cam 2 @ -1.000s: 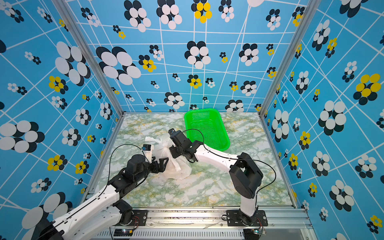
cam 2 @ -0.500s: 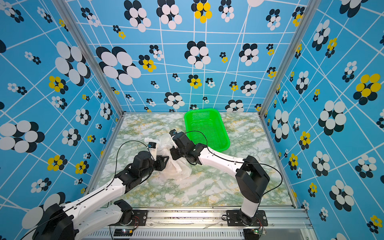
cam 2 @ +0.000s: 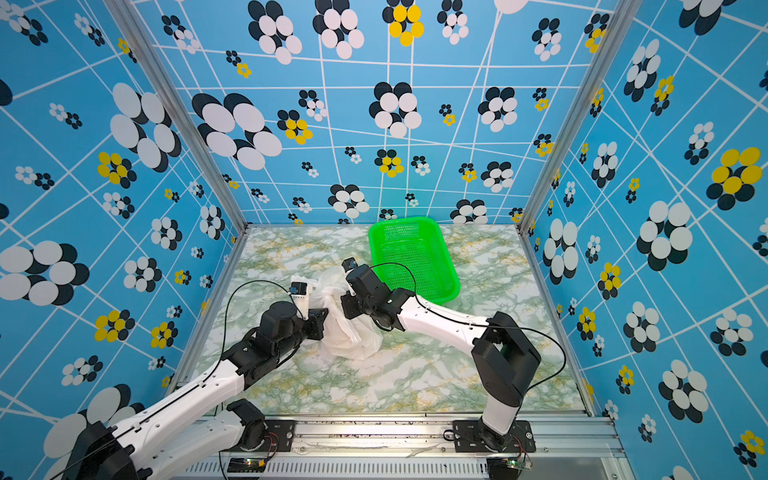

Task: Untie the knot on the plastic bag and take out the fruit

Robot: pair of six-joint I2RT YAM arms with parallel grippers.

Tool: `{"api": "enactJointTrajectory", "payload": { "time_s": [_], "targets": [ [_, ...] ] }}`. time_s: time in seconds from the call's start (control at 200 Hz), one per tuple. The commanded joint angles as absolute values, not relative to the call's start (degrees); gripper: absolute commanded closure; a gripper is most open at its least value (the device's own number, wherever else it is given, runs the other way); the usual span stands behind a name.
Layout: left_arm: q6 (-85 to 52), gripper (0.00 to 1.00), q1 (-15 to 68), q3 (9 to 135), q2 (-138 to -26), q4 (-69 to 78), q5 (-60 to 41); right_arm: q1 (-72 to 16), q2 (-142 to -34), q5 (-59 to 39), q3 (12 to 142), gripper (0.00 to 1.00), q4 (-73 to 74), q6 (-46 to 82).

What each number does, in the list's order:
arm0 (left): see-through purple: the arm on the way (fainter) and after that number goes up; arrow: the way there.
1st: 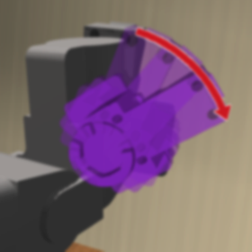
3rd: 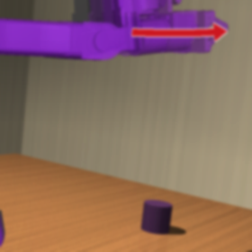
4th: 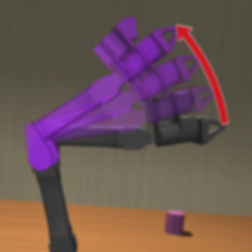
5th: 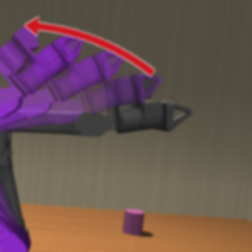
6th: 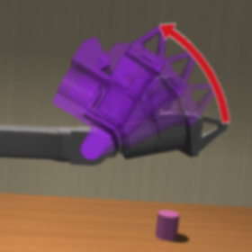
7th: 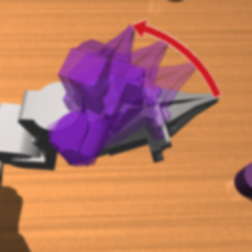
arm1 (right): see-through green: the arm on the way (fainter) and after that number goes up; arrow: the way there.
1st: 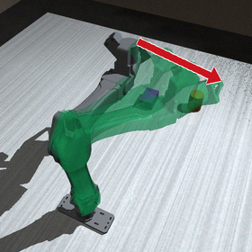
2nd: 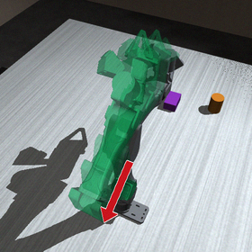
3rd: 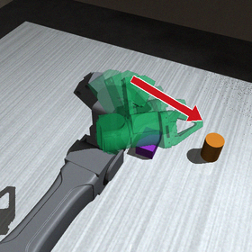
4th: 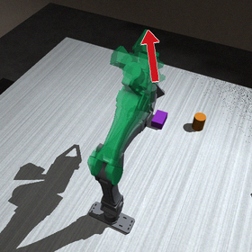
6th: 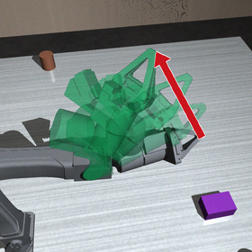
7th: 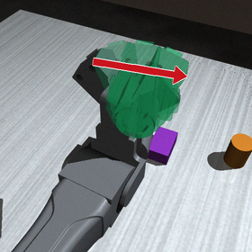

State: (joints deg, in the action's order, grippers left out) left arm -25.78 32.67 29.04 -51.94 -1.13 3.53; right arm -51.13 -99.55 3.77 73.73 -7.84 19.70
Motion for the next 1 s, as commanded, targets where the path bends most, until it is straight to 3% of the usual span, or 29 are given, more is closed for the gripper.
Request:
{"api": "enactJointTrajectory", "payload": {
  "time_s": [0.0, 0.315, 0.675, 1.0],
  "targets": [
    [-24.7, 1.0, 32.9, 30.5, -48.7, -7.4, 7.5, -48.5, -96.9, 6.8, 72.6, 1.0, -6.8, 22.4],
    [-24.6, 1.0, 31.4, 29.2, -42.0, -13.0, 14.0, -45.1, -89.7, 12.5, 66.5, 1.0, -5.2, 23.5],
    [-26.3, 1.0, 20.6, 31.0, -37.6, -17.4, 8.9, -44.7, -79.5, 14.7, 56.3, 1.0, -3.6, 25.6],
    [-25.7, 1.0, 18.2, 36.0, -38.7, -20.2, 9.5, -46.0, -69.9, 14.7, 46.2, 1.0, -1.2, 27.9]
  ]
}}
